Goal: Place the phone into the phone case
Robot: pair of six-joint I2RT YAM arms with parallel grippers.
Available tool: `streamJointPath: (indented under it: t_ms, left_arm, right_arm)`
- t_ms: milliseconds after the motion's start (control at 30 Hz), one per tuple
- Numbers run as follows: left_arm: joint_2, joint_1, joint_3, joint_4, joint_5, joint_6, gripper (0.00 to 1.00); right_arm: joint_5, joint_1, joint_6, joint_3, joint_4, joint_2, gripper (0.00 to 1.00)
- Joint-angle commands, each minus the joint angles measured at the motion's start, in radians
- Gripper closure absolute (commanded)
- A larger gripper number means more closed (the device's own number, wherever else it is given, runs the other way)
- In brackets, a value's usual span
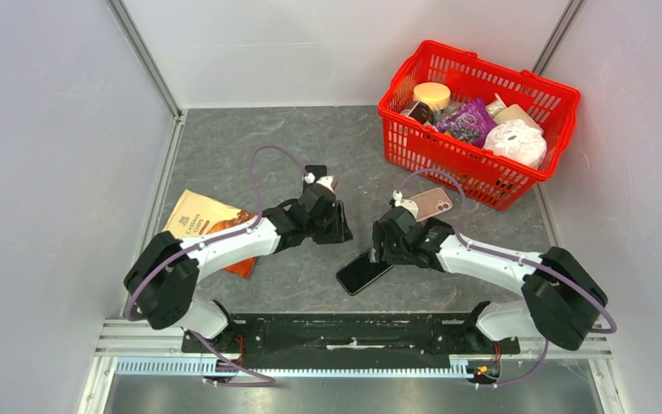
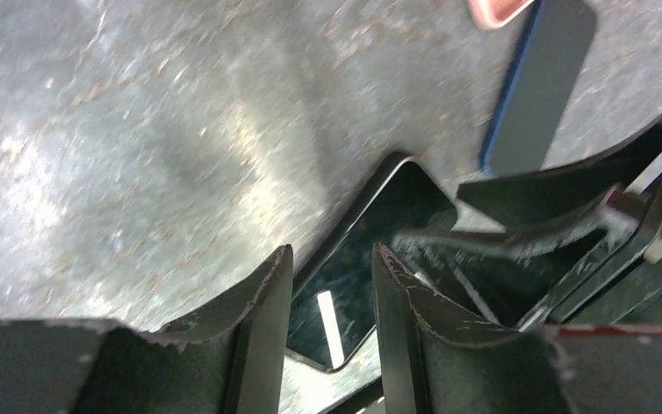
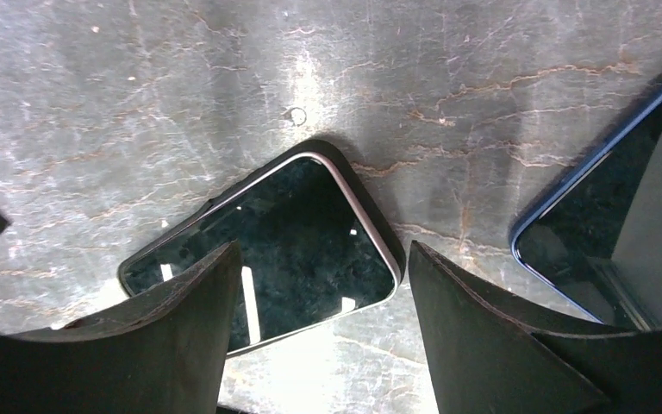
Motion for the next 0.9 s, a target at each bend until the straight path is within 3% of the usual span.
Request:
streamJointPath:
  t_ms: [0, 167, 300, 533, 733, 867]
  left_arm:
    - [-0.070, -0.023, -0.131, -0.012, -0.013, -0.029, 0.54]
    - [-0.148, -0.043, -0.272, 0.072, 0.080, -0.084, 0.50]
    - [-0.173, -0.043, -0.335, 0.098, 0.106, -0.102, 0.45]
    - [-0.234, -0.041, -0.382, 0.029, 0.036, -0.129, 0.39]
    - [-0.250, -0.042, -0.367, -0.068, -0.050, -0.106, 0.45]
    - [-0.246, -0.047, -0.357, -0.096, -0.063, -0.091, 0.49]
  right_arm:
    - [0.001, -0.002, -0.038, 0.042, 0.069, 0.059, 0.22]
    - [-0.039, 0.009, -0.020, 0.029, 0.089, 0.080, 0.22]
    - [-0.050, 0.098, 0.034, 0.017, 0.102, 0.094, 0.22]
    - [-0.053, 0.253, 0.165, 0.024, 0.111, 0.116, 0.21]
    - [0.031, 0.207, 0.131, 0.022, 0.008, 0.060, 0.23]
    - [-0.037, 0.121, 0.073, -0.001, 0.007, 0.010, 0.33]
